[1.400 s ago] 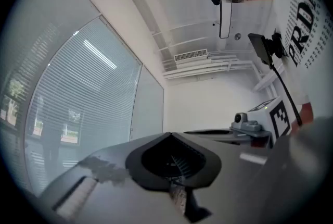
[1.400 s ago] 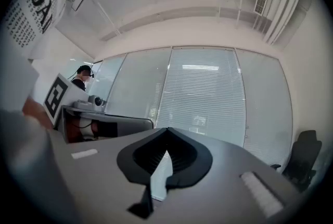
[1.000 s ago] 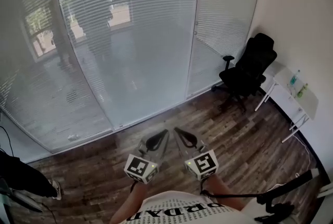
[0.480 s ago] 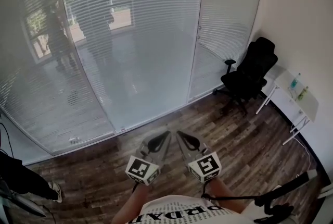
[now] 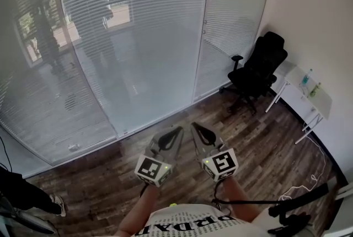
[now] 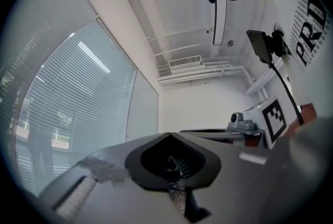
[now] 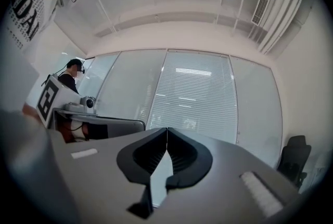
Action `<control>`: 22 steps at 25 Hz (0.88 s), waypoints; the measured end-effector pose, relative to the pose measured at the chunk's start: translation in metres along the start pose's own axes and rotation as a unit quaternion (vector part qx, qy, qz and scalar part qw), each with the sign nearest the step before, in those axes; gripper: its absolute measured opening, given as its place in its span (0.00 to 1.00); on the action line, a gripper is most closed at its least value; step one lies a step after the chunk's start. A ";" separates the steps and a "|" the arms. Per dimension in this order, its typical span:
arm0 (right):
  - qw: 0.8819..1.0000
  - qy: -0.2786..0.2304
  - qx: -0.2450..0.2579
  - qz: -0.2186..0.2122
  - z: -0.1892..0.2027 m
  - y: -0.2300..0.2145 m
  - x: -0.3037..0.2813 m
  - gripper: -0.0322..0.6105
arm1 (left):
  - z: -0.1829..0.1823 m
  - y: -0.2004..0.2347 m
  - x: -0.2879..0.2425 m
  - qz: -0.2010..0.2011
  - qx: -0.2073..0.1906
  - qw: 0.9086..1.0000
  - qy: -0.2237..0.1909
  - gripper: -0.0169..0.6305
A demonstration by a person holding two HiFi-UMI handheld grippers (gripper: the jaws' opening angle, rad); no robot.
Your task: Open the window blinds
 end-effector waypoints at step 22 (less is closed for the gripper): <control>1.000 -0.009 0.019 -0.019 0.024 -0.096 -0.045 0.15 | 0.059 0.018 -0.096 0.005 0.004 1.000 0.022 0.02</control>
Point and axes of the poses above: the fingertips, and each gripper's own axes: x backward along the fingers, y to its left, z out of its underside, the point moved 6 cm from there along x, backward along the fingers, and after that the axes turned 11 degrees about -x, right-handed, at the moved point
